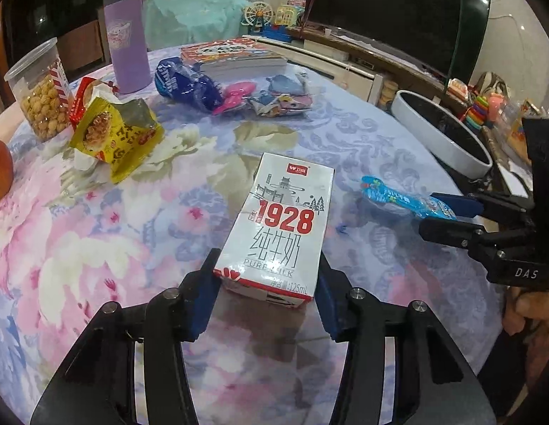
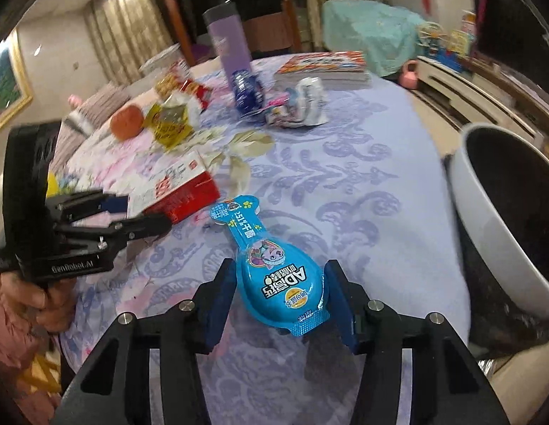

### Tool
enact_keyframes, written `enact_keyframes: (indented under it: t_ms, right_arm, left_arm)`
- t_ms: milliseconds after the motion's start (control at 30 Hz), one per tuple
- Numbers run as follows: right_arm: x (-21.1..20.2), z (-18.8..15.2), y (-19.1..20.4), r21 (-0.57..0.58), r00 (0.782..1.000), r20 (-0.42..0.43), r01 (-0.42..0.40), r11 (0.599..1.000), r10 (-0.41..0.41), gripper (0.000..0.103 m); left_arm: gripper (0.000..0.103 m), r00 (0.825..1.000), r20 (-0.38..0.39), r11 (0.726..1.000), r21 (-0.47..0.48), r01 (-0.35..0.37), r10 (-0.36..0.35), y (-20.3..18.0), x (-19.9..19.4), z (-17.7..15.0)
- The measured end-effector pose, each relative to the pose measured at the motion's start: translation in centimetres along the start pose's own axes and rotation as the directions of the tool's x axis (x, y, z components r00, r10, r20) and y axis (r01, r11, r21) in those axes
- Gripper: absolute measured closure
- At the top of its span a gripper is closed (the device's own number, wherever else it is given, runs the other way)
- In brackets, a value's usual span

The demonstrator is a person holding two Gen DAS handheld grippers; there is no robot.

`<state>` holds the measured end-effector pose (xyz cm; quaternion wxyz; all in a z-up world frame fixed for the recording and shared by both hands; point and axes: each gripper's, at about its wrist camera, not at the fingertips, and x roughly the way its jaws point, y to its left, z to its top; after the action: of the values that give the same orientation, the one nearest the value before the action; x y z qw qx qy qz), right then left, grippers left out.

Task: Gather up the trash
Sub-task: 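Carry the milk carton and blue candy package over the trash bin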

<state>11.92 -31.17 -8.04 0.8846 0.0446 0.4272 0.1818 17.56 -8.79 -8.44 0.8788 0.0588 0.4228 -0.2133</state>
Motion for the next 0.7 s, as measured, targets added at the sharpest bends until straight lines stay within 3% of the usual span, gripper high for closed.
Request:
enact_keyframes:
  t_ms: [267,700]
  right_arm:
    - [-2.5,-1.6,-1.5,0.097,0.999,0.049,0.005,0.995,-0.009,0.051]
    - [-6.3,-2.4,-3.6,0.159,0.992,0.119,0.03,0.987,-0.049,0.051]
  left_arm:
    - [0.055,0.998,0.032,0.998,-0.042,0.048,-0.047,-2.8,-1.1,0.0]
    - [0.055,0.993,0.037,0.993,-0.01,0.114,-0.113,-7.2,-1.4,0.9]
